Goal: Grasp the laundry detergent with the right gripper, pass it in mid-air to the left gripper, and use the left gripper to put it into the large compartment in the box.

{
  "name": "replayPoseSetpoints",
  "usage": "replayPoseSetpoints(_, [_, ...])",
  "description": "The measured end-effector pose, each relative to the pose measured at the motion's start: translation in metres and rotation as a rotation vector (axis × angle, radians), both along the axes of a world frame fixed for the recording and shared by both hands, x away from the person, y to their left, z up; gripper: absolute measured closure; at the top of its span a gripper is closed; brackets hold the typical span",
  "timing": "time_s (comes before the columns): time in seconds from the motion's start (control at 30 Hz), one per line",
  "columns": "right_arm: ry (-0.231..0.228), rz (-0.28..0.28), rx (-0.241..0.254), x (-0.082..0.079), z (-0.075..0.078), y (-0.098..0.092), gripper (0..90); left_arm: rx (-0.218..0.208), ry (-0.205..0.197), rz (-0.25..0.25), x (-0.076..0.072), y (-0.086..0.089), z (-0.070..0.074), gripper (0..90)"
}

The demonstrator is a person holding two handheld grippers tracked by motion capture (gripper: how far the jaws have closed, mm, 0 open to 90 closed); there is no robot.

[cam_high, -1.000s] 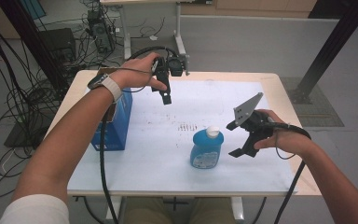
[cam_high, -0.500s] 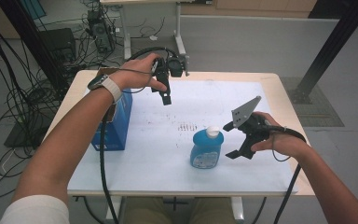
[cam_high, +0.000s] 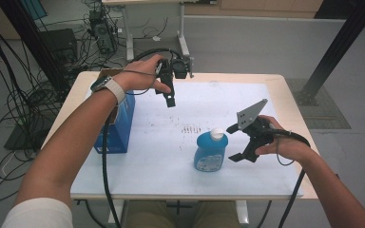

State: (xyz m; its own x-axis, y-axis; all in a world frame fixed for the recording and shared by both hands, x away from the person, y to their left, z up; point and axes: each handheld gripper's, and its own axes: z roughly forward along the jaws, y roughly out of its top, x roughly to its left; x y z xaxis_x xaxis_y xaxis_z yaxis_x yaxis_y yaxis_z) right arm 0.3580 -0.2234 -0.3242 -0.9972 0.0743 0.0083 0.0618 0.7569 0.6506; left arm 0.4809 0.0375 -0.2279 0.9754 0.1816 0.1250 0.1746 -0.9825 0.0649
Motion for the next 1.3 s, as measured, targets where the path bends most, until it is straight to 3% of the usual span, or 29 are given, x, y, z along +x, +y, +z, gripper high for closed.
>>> replayPoseSetpoints(0.43, [0.02, -0.018, 0.037, 0.0018, -0.0096, -0.0006, 4.3, 0.001, 0.0, 0.004, -0.0002, 0.0013, 0.0001, 9.1])
replayPoseSetpoints(1.3, [0.029, -0.016, 0.032, 0.0041, -0.0088, 0.0009, 4.7, 0.005, 0.0, 0.004, 0.0, 0.0031, 0.0002, 9.4])
